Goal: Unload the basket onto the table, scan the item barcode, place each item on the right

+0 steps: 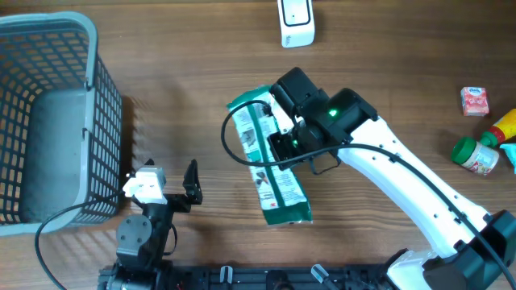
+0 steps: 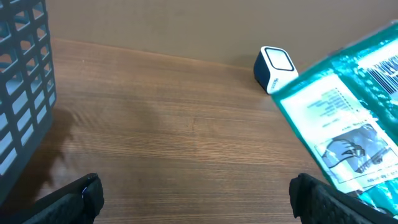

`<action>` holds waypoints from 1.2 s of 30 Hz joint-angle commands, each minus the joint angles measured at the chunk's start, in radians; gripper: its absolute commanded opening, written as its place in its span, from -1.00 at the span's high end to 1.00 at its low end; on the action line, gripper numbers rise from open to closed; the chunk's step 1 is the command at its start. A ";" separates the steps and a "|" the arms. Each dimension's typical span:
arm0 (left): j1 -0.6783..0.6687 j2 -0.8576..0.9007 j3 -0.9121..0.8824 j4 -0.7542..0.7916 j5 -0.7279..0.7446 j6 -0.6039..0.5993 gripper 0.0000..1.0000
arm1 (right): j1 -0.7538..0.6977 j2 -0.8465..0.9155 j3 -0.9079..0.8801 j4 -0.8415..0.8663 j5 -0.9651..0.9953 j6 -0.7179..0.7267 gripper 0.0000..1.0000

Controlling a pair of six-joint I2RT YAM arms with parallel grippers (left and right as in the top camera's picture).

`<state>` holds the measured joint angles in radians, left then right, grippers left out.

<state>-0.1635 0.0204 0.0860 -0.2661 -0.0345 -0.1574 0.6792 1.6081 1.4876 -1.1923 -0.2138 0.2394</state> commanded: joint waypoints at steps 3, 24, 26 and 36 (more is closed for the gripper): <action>0.004 -0.004 -0.004 0.001 0.008 0.019 -1.00 | 0.000 -0.028 0.021 0.053 -0.061 -0.026 0.92; 0.004 -0.004 -0.004 0.146 0.527 0.015 -1.00 | -0.164 -0.028 0.020 0.114 -0.684 -0.068 0.91; 0.004 -0.004 -0.004 0.147 0.585 0.015 -1.00 | -0.185 -0.028 0.020 0.089 -0.725 -0.082 0.91; 0.004 -0.004 -0.004 0.240 0.513 -0.269 -1.00 | -0.208 -0.028 0.020 0.071 -1.051 -0.079 0.91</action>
<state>-0.1635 0.0204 0.0849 -0.0261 0.5663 -0.2516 0.4740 1.6081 1.4876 -1.1206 -1.1034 0.1837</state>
